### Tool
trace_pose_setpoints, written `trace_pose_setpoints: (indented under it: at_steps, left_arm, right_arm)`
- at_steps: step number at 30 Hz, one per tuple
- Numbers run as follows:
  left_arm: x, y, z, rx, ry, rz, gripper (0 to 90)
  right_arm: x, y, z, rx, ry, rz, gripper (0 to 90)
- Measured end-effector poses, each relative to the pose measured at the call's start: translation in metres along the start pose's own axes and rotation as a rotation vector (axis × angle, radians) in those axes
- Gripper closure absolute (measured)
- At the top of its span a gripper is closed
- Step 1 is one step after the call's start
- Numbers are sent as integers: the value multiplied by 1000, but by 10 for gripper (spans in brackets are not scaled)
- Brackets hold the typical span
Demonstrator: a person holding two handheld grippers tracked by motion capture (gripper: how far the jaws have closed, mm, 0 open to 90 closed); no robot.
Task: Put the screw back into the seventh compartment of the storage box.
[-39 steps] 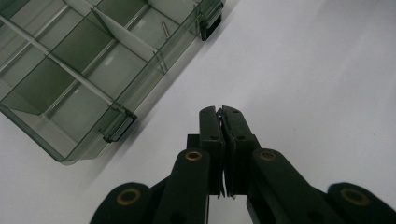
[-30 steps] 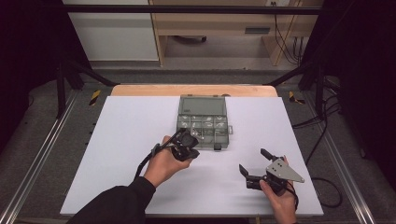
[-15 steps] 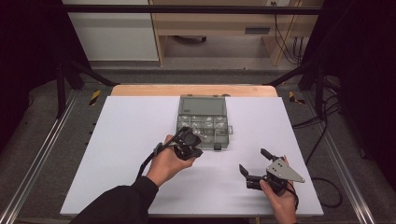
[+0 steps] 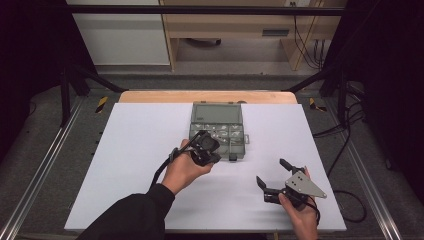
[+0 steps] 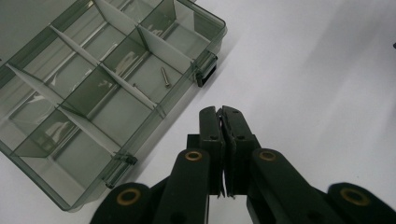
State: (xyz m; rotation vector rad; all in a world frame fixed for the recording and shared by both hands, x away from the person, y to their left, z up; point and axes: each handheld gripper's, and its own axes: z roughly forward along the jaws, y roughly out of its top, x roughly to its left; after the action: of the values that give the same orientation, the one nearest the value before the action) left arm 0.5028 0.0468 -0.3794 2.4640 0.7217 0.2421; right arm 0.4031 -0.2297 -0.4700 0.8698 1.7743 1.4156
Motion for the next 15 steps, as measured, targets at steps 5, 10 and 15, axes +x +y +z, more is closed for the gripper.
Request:
trace_pose_setpoints:
  at_steps: [5,10,15]
  left_arm:
    - [4,4,2,-7,0,-9,877]
    - [8,8,6,-14,5,-23,877]
    - [15,15,11,-6,18,-27,877]
  right_arm:
    - [0,0,-1,-20,0,-27,40]
    - [0,0,-2,-27,0,-29,40]
    - [0,0,-3,-24,0,-24,41]
